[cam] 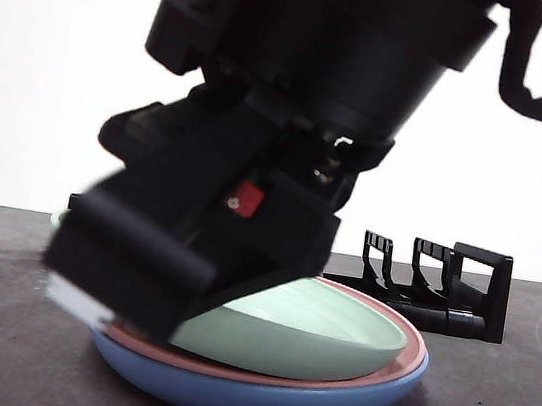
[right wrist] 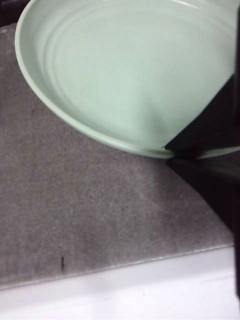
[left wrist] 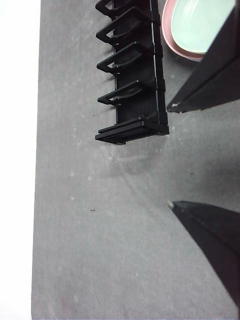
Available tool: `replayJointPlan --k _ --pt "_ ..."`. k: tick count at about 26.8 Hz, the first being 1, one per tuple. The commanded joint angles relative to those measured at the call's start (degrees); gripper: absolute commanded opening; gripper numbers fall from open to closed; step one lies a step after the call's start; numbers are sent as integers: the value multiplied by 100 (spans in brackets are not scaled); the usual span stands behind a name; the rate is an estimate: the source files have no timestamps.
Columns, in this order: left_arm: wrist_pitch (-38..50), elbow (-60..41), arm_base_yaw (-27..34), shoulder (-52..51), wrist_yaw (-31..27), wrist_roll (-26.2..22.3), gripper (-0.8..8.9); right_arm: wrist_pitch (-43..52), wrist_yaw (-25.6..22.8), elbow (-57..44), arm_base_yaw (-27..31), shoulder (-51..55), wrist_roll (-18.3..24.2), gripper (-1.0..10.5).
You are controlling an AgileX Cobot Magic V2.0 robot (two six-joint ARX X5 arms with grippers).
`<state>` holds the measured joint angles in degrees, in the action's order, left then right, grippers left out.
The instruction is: Place the plate
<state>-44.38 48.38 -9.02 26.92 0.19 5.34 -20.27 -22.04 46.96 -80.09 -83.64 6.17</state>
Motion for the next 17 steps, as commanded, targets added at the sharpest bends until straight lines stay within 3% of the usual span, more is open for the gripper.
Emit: replayJointPlan --k 1,7,17 --pt "63 96 2 4 -4 7 281 46 15 63 -87 -101 85 14" --pt "66 96 2 4 -2 7 281 33 -48 79 -87 -96 94 189" --pt "81 96 0 4 -2 15 281 -476 -85 925 -146 118 94 278"
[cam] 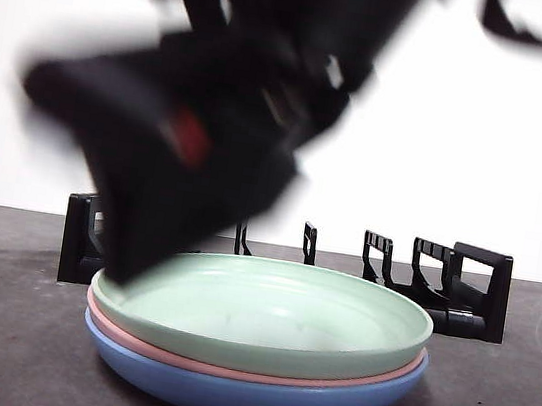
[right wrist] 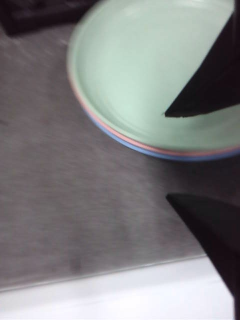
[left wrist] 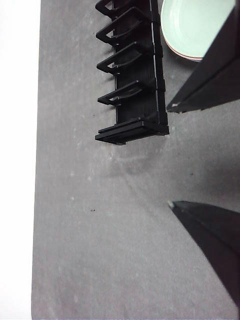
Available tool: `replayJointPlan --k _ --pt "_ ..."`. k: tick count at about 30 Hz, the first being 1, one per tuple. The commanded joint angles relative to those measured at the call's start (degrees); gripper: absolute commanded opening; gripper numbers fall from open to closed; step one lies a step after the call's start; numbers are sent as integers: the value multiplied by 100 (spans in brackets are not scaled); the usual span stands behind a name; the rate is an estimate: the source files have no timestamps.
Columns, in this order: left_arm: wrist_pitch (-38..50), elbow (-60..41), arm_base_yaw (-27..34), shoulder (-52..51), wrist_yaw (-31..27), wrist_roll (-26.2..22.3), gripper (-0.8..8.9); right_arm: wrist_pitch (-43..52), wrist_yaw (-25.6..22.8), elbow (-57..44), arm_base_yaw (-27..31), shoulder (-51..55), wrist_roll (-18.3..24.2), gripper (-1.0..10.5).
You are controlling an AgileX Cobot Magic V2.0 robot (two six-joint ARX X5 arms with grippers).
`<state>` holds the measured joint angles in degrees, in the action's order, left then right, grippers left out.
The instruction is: Place the plate
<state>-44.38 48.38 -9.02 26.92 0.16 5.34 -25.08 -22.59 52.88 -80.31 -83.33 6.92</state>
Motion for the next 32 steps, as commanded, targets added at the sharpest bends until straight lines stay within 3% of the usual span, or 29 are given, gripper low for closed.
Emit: replayJointPlan --k 1,3,6,10,16,20,25,28,32 --pt "96 96 0 7 -2 35 281 -39 -35 487 -129 175 22 278" --pt "168 96 0 7 0 118 281 -57 -85 671 -114 345 76 278" --pt "372 96 0 42 11 302 281 109 -527 715 153 761 452 277" --pt "671 94 0 197 81 332 281 15 -264 708 1051 1290 476 277" --pt "1211 94 -7 667 494 339 281 -66 1128 706 3272 1967 490 277" --pt "1648 94 -7 1172 833 496 281 -61 2424 708 4988 2186 704 277" --pt "2334 94 -11 1823 1381 741 281 -22 3853 706 6618 2194 647 277" --pt "2623 94 -13 2162 1488 739 281 4 4107 706 7224 2197 605 277" --pt "2551 96 -15 2387 1491 745 279 -192 4122 706 7451 2201 529 262"
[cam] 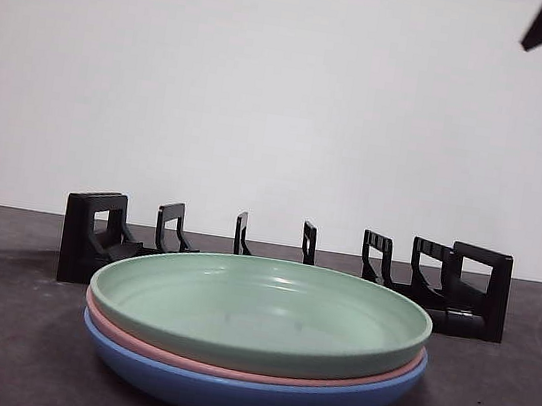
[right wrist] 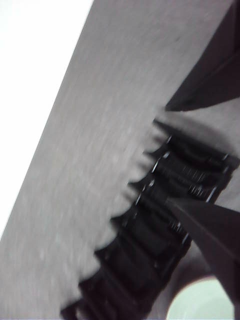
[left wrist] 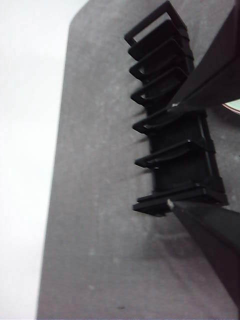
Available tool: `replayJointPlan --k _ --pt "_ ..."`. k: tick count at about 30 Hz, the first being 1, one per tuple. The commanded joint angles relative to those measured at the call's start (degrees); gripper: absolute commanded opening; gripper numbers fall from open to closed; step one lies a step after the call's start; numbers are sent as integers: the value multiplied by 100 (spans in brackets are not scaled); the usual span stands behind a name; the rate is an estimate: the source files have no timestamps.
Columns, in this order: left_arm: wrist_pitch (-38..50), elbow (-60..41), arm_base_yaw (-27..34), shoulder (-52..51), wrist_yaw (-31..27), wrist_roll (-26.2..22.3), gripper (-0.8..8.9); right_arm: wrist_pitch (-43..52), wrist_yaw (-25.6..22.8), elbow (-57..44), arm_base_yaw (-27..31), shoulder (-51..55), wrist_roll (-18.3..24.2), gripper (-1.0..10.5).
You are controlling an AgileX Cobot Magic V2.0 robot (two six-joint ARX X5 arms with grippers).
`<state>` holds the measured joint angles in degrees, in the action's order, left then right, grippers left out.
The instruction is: Place the plate
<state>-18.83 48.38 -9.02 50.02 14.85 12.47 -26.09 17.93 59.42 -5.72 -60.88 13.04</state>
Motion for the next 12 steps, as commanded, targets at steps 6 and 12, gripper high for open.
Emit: replayJointPlan --k 6,12 --pt "-138 96 -22 76 24 7 7 -337 72 52 -13 -22 -122 17" --pt "-85 96 -22 48 22 9 7 -404 61 55 -9 33 -120 17"
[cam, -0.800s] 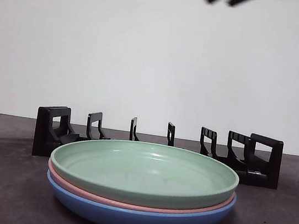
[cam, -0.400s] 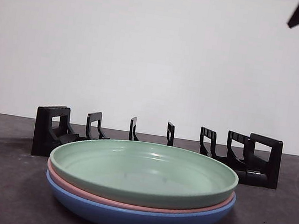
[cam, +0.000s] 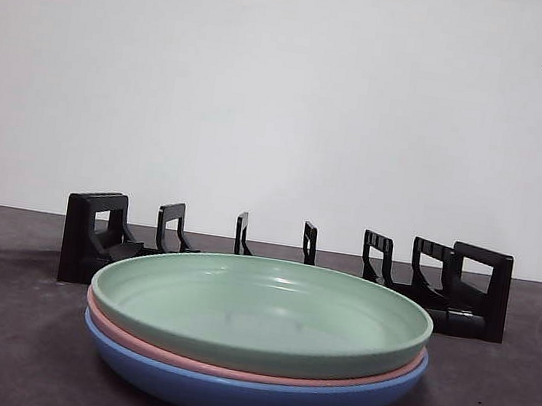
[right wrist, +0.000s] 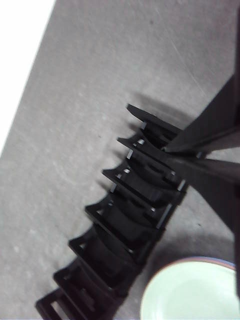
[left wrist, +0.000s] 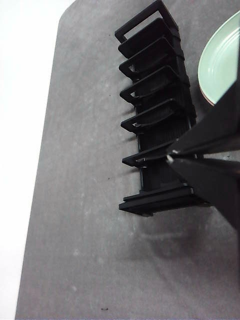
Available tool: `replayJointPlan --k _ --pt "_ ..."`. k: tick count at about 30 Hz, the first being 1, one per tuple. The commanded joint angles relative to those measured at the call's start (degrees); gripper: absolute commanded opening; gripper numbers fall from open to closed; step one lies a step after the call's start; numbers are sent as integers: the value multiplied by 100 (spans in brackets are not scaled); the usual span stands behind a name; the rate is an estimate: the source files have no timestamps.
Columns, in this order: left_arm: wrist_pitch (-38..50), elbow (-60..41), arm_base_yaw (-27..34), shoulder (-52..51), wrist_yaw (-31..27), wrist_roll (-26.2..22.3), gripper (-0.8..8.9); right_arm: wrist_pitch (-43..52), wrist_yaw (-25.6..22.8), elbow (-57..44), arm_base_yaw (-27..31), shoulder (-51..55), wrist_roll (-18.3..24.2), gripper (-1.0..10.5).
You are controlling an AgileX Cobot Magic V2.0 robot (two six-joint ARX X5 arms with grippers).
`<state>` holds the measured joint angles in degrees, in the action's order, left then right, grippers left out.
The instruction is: Place the plate
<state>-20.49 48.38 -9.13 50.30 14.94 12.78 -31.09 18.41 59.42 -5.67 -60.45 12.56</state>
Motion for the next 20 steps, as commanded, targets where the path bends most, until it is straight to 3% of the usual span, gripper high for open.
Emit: replayJointPlan --k 1,6,7,8,12,15,20 --pt "79 96 -11 20 13 -22 7 142 20 55 -13 -11 -72 17" --pt "122 79 -13 17 11 -109 7 236 17 55 -13 -11 -72 17" --pt "136 57 -13 -52 -46 -599 8 234 20 55 -13 -11 -72 17" --pt "136 -22 -2 -162 -116 -658 8 234 17 55 -13 -11 -72 17" --pt "1233 -1694 107 -1399 -1239 -1084 7 236 20 55 -13 -11 -72 17" --pt "2000 -3187 404 -2623 -1510 -1086 8 236 15 55 -13 -11 -72 17" --pt "1753 -4658 855 -4387 -1668 -1150 8 236 17 55 -13 -11 -72 17"
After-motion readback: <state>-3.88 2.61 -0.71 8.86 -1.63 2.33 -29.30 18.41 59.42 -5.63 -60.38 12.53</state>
